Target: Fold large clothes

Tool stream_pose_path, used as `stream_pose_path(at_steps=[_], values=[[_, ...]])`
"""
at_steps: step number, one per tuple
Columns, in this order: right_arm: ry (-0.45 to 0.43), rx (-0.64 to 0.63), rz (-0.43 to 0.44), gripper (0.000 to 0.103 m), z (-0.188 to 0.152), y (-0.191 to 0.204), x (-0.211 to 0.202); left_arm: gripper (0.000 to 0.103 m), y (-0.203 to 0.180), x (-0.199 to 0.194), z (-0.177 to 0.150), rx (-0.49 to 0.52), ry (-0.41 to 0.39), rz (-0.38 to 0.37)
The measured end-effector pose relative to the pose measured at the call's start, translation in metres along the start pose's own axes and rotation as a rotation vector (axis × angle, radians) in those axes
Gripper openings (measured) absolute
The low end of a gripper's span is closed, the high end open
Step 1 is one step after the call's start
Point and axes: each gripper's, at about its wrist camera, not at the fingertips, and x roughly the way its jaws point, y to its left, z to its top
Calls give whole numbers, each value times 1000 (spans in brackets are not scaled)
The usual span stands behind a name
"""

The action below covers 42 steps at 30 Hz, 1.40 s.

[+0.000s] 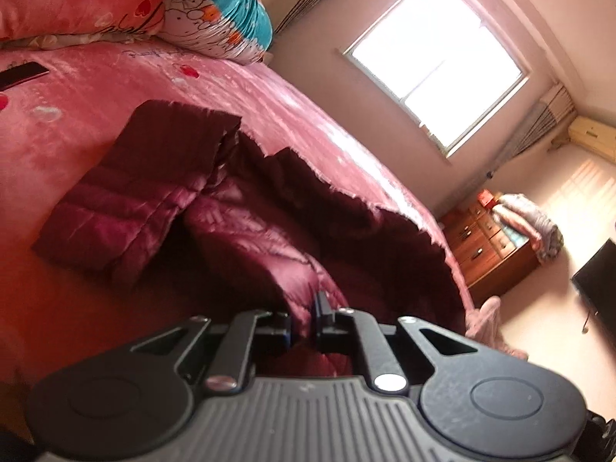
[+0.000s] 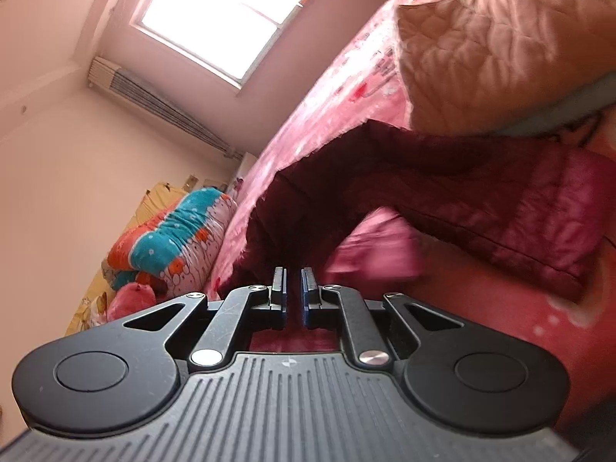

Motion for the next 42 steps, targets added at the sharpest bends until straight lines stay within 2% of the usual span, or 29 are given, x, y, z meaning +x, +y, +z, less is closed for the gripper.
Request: stream_pose_path(at_steps=[3,6,7,8,9,10,11,14,18,20,24,26,31,35,42], values=[[11,-31,-43,11,-5,-4,-8,7,3,-14,-10,25,15,57],[10,-42,-83,18,-4,-12,-6,7,7,-24,-13,41,27,110],[15,-37,-84,24,-3,-14,-5,7,6,-29,-14,47,28,124],[17,-32,-81,38,-2,-15,0,7,5,-34,-14,54,27,136],[19,-32,-73,48,-4,-19,-3,7,3,-39,-14,65,21,140],[20,-38,-66,70,-4,-20,-2,7,0,-43,-14,78,12,141],[19,-51,-62,77,-5,-21,-1,7,-3,-46,-11,94,5,140],[15,-152,-59,78,-10,-11,13,7,-16,-43,-8,142,-6,116],[15,-273,-82,82,-18,-2,28,7,-28,-16,-7,161,17,68],[11,-317,-88,100,-21,3,38,7,-35,-1,-8,179,24,54],[17,-393,-78,101,-21,9,52,7,-48,30,-8,234,15,48],[25,-416,-68,101,-18,15,61,7,-51,47,-5,261,0,68],[80,-478,-61,101,-8,35,103,7,-47,88,7,254,-29,82],[140,-561,-117,102,-5,50,154,7,-31,113,24,252,-73,120],[247,-688,-240,102,-3,50,249,7,-2,159,51,216,-77,137]])
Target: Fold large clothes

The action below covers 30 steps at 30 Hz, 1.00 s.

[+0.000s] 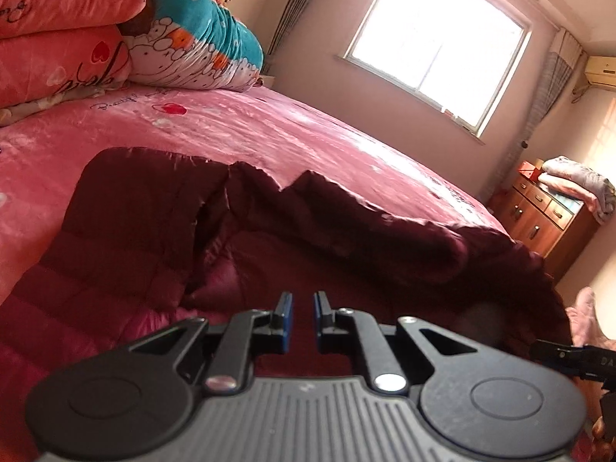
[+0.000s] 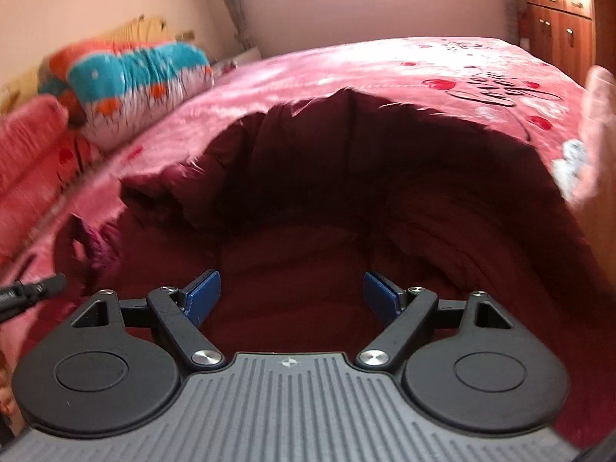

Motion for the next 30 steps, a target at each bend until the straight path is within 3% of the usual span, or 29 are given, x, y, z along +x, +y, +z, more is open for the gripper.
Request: stream_pose_path(at_steps=[10,16,22,26,30], values=[[83,-140,-51,102,53,17,94,10,8,54,16,-4,11,-66],[-33,-94,-80,101,96,10,126,13,8,62,13,-34,29,-111],[-165,141,-204,102,140,-32,162,21,1,63,12,-23,14,-142],[-186,223,-309,102,143,-49,182,24,3,71,10,-39,36,-139],[-194,190,-303,102,129,-37,184,24,7,77,10,-75,58,-132]])
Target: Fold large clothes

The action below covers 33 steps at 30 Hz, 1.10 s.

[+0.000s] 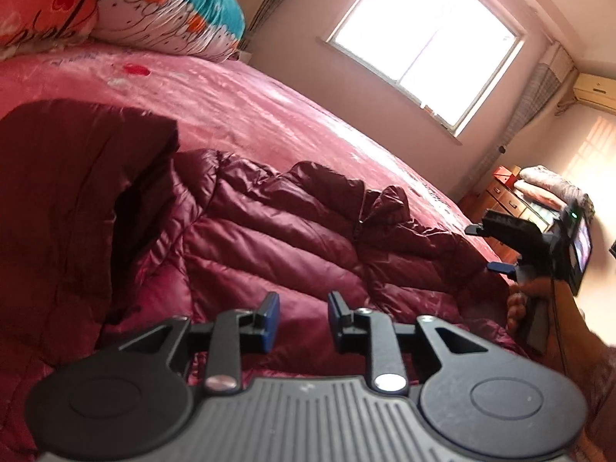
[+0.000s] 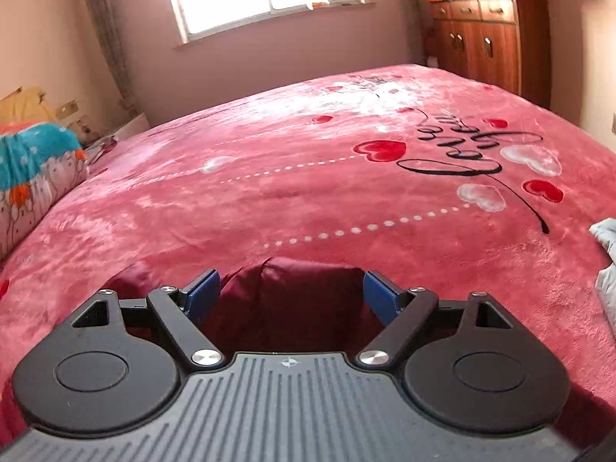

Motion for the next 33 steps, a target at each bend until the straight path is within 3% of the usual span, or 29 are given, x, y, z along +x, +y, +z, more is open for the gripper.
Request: stream_pose_path(at_steps=[4,9,13,17,21,27,33], values=[[9,-68,104,102,-27,19,-23,24,0,3,1,-7,16,14],[158,-215,202,103,-78,36,-37,24,2,3,-2,6,35,38],[268,-328,144,103,-115,37,-38,24,4,9,-5,15,64,50],[288,-400,167,103,-140,30,-70,25,1,11,-15,44,99,55],[344,-378,195,103,-153,6,-99,27,-5,11,-22,89,117,56],[368,-382,184,103,-181,-23,-157,31,-19,3,-38,178,139,50],[315,-392,159,103,-206,-52,-220,32,-34,-17,-60,234,163,28]])
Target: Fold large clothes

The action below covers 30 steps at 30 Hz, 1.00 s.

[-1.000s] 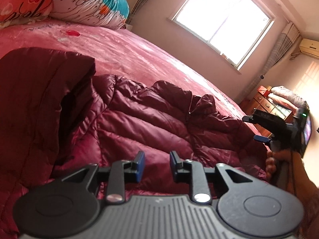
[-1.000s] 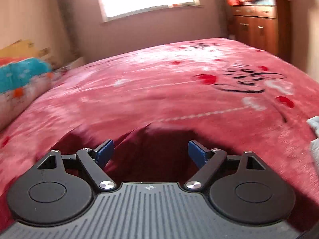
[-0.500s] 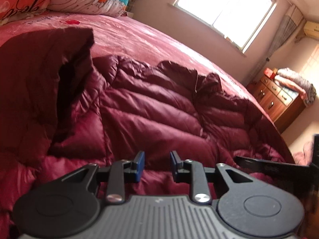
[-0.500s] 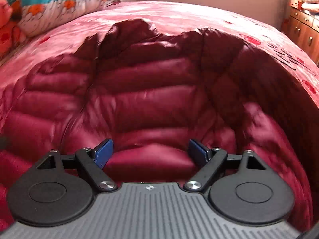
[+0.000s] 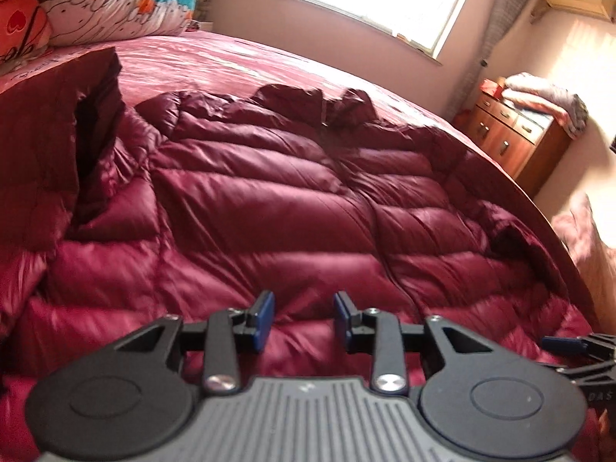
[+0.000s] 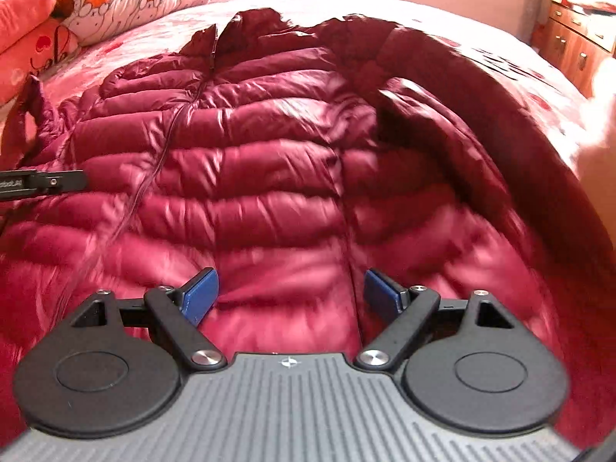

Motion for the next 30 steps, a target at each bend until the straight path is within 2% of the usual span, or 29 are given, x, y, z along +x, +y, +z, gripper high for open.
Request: stream_pose_path(at_steps=[5,11,14,16,22,24,27,30], values=[[-71,39,-7,103,-44,-12,-31,33,-23,-19,-21,53,-1,-24],[-90,54,-1,103,-66,-27,-68,36,-54,-53,-49,145,-11,-41],[-134,101,2,103,-72,-40,-85,37,-69,-73,-60,163,-7,-72],[-177,136,-27,103,-79,-50,-101,37,-81,-89,-69,175,-9,-100],[-250,446,-42,103,-97,-121,-110,42,-124,-120,-99,303,5,-172],[-255,584,-3,103,-106,-146,-107,42,-139,-122,-110,353,26,-195],[-268,767,137,103,-119,-173,-99,42,-160,-119,-127,411,70,-225],[-263,854,267,103,-129,-187,-93,42,-183,-117,-143,508,84,-238]])
